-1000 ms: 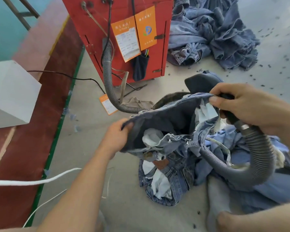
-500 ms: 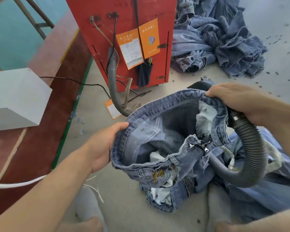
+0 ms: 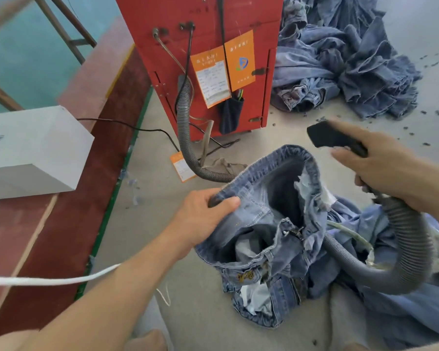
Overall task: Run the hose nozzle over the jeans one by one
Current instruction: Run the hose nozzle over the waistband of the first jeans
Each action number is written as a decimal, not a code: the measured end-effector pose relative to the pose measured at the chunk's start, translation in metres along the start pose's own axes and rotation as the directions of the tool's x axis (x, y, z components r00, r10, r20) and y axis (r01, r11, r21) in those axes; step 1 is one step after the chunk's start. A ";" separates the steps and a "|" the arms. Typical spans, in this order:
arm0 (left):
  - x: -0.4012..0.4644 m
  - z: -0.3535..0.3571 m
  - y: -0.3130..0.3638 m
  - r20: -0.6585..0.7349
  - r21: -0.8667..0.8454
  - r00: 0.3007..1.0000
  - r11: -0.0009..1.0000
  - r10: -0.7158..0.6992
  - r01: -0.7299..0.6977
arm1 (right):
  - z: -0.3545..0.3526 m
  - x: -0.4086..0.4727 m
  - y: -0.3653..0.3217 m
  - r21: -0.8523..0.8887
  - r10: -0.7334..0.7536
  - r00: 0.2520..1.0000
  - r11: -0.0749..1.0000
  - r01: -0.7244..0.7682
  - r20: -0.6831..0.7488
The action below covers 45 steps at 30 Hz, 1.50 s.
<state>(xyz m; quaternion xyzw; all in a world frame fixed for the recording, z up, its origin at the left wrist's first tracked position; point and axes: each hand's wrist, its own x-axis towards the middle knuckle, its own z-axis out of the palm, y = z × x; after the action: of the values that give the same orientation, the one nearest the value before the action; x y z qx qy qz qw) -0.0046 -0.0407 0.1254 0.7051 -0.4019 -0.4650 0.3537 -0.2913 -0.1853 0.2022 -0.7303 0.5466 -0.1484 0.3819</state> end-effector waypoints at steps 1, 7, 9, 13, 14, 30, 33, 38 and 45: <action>0.000 0.003 -0.003 -0.048 0.086 0.997 0.995 0.061 -0.056 | -0.006 -0.006 0.001 0.000 0.000 1.000 1.000 0.000 -0.020; 0.001 0.018 -0.016 -0.143 0.333 0.957 0.923 0.251 -0.193 | 0.004 -0.048 -0.011 0.186 0.022 0.952 0.979 -0.082 0.304; -0.001 0.022 -0.018 -0.184 0.339 0.940 0.916 0.286 -0.213 | 0.022 -0.061 -0.020 0.179 0.047 0.906 0.975 -0.133 0.422; -0.011 0.033 -0.015 -0.223 0.374 0.889 0.877 0.400 -0.301 | 0.048 -0.059 -0.035 0.291 0.110 0.897 0.923 -0.252 0.428; -0.012 0.034 -0.015 -0.216 0.393 0.885 0.866 0.412 -0.308 | 0.051 -0.052 -0.036 0.356 0.164 0.904 0.880 -0.315 0.394; -0.011 0.042 -0.021 -0.230 0.399 0.891 0.873 0.392 -0.282 | 0.048 -0.042 -0.036 0.477 0.317 0.913 0.780 -0.404 0.255; -0.004 0.039 -0.019 -0.228 0.364 0.914 0.900 0.335 -0.239 | 0.047 -0.062 -0.038 0.336 0.195 0.911 0.885 -0.323 0.364; -0.006 0.036 -0.016 -0.150 0.203 0.942 0.942 0.300 -0.268 | 0.072 -0.040 -0.038 0.338 0.241 0.945 0.890 -0.305 0.219; 0.002 0.026 -0.013 0.119 -0.378 0.993 0.925 0.005 0.041 | 0.044 -0.058 -0.029 0.281 0.111 0.954 0.940 -0.192 0.279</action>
<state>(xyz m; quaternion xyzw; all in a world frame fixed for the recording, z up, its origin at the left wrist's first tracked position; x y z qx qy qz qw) -0.0258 -0.0400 0.1045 0.5983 -0.3178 -0.5780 0.4549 -0.2644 -0.1113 0.2053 -0.6310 0.5175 -0.1042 0.5685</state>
